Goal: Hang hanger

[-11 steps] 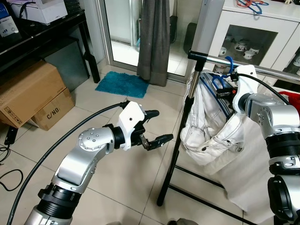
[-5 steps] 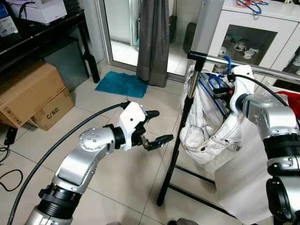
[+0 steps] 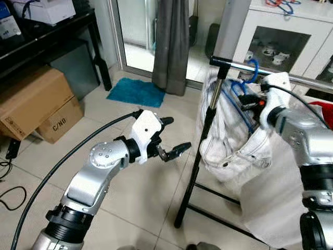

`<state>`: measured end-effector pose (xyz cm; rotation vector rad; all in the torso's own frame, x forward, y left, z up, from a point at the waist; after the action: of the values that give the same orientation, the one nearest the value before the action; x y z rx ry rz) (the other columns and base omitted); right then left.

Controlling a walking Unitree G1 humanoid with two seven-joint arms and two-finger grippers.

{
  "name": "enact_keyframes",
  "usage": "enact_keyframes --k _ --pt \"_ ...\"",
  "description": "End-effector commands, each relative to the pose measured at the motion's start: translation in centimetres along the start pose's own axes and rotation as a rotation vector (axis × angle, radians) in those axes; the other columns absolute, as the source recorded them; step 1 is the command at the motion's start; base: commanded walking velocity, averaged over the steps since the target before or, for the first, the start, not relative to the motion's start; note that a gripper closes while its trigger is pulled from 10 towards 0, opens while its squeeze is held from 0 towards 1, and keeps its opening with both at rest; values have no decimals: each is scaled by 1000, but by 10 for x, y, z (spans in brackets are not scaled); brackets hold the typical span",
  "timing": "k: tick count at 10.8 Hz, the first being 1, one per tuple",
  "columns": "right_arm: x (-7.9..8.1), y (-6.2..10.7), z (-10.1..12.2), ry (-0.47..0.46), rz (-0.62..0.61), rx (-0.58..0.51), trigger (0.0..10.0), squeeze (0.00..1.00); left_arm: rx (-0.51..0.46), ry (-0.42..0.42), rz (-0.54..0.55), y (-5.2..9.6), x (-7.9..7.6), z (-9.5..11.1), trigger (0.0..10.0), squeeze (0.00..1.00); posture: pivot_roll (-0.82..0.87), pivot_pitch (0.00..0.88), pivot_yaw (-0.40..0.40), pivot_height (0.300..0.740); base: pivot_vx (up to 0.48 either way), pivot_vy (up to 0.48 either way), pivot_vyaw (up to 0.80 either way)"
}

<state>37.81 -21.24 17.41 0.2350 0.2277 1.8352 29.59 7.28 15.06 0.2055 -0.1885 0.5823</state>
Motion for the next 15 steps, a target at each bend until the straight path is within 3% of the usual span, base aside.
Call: enact_keyframes --k 1,7,12,14,15 --pt "1 7 22 10 17 -97 0 0 -3 -22 23 -1 5 3 10000 0 -11 0 9 740 0 0 0" --pt "-6 -12 -10 -26 -120 70 0 0 24 -27 3 -2 2 -2 10000 0 -9 0 14 740 0 0 0" --pt "-6 -23 4 -63 -135 70 0 0 23 -19 13 -2 5 -2 10000 0 -11 0 8 740 0 0 0" --pt "-5 -25 -5 -52 -120 123 0 0 23 -14 4 -2 2 -3 10000 0 -7 0 -4 740 0 0 0" --pt "-5 -24 -12 -20 -115 144 2353 0 22 -10 4 -1 1 -3 10000 0 -4 0 -10 740 0 0 0"
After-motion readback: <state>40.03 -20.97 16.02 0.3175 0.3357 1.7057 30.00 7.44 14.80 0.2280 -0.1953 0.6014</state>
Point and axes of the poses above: a point about 5 cm out from each wrist's last joint towards the gripper, its own y axis pointing back from the gripper into the wrist, its own z axis along the axis of the wrist's last joint, x = y × z, the point moved 3 cm from there along -y, pointing out of the wrist towards the gripper, and after that the axes turned 4 degrees about -y, right-handed, at the moved point
